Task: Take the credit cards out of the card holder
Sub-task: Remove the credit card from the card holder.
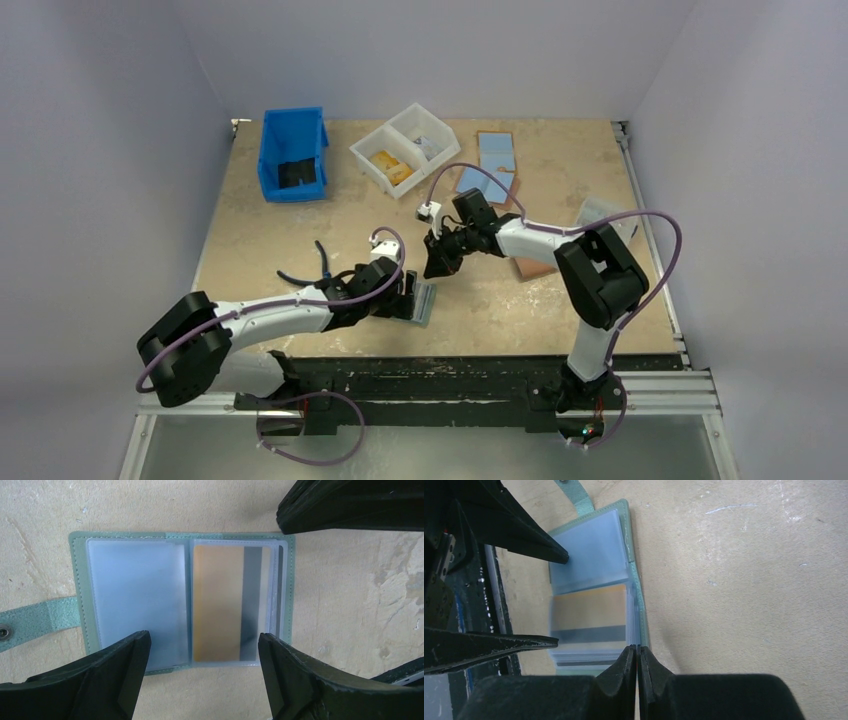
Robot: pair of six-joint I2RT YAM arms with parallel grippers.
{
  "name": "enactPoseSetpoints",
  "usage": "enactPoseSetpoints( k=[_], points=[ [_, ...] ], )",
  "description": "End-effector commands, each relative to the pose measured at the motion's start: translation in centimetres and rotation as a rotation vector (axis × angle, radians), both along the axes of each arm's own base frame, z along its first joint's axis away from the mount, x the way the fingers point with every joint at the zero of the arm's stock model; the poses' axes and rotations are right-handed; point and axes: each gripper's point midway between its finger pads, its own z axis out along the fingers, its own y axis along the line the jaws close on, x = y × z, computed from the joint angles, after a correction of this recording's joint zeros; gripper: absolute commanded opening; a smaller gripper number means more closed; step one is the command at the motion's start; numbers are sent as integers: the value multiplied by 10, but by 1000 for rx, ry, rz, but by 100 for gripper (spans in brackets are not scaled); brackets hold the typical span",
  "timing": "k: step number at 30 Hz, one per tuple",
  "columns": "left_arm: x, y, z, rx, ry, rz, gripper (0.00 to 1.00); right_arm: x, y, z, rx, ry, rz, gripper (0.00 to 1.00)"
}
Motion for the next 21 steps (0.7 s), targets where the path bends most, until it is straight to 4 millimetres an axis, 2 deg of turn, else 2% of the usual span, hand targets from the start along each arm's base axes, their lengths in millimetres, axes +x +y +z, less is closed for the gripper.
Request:
enactPoseSetpoints(
  k=[1,8,12,21],
  points=[
    [12,-18,20,-58,-60,-22,84,5,7,-5,-38,-22,-11,11],
    [9,-23,19,-94,-59,-38,85,0,11,-8,-49,-14,6,11],
    [8,-24,16,-100,-55,-41,86,-6,15,-2,-14,7,36,11],
    [6,-18,6,-72,-43,-33,87,-13,19,2,21,36,63,11]
  ],
)
